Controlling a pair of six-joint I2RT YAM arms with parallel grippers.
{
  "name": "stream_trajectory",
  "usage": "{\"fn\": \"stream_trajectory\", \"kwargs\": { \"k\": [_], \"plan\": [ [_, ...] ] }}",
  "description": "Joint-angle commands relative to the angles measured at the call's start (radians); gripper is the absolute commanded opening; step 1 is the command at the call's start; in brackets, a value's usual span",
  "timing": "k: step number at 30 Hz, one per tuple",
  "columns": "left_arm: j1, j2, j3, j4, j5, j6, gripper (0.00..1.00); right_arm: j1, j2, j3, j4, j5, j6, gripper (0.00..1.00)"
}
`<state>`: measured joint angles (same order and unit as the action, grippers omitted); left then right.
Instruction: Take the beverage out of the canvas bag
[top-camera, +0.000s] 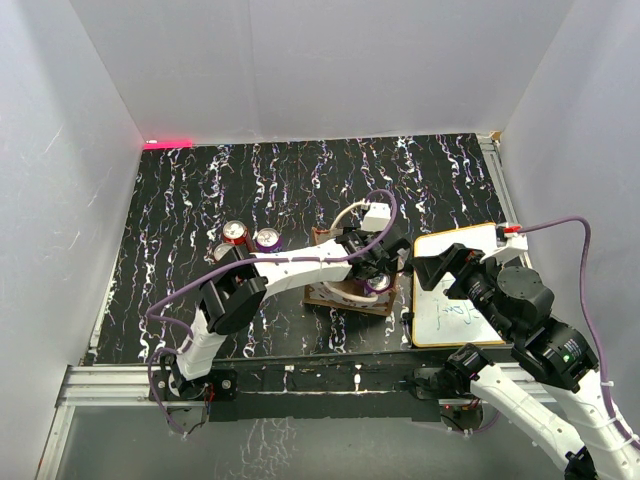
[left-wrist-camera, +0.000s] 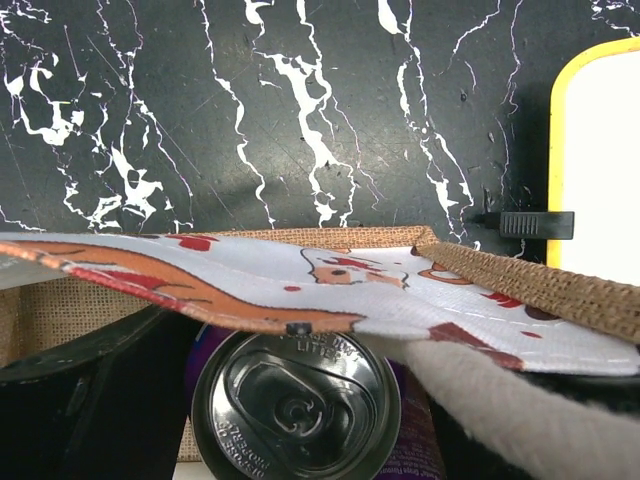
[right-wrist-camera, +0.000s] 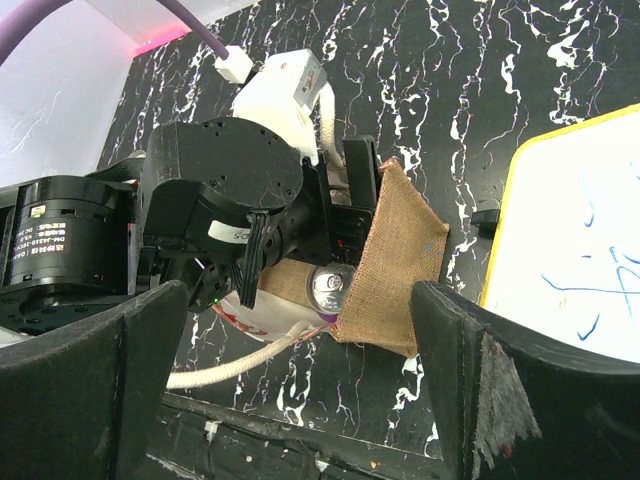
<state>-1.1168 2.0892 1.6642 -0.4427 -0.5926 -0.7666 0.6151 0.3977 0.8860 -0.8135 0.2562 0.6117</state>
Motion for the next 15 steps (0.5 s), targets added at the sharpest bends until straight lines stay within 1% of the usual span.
{"fn": "stream_trajectory", "kwargs": {
  "k": [1, 3, 5, 10, 12, 15],
  "plan": [
    [-0.009, -0.006, 0.007, -0.079, -0.038, 0.043, 0.74, 0.000, -0.012, 0.005, 0.019, 0.002, 0.003, 0.98],
    [-0.009, -0.022, 0.000, -0.075, -0.045, 0.052, 0.69, 0.000, -0.011, 0.004, 0.019, 0.003, 0.003, 0.98],
    [-0.009, -0.044, -0.011, -0.065, -0.053, 0.063, 0.61, 0.000, -0.006, 0.006, 0.019, 0.006, 0.003, 0.98],
    [-0.009, -0.113, -0.056, -0.015, -0.068, 0.102, 0.46, 0.000, 0.012, 0.006, 0.019, 0.002, 0.003, 0.98],
    [-0.009, -0.139, -0.067, -0.002, -0.078, 0.120, 0.42, -0.001, 0.016, 0.006, 0.019, 0.002, 0.003, 0.98],
    [-0.009, -0.174, -0.076, 0.014, -0.097, 0.148, 0.39, 0.000, 0.014, 0.005, 0.019, 0.005, 0.006, 0.98]
  ]
}}
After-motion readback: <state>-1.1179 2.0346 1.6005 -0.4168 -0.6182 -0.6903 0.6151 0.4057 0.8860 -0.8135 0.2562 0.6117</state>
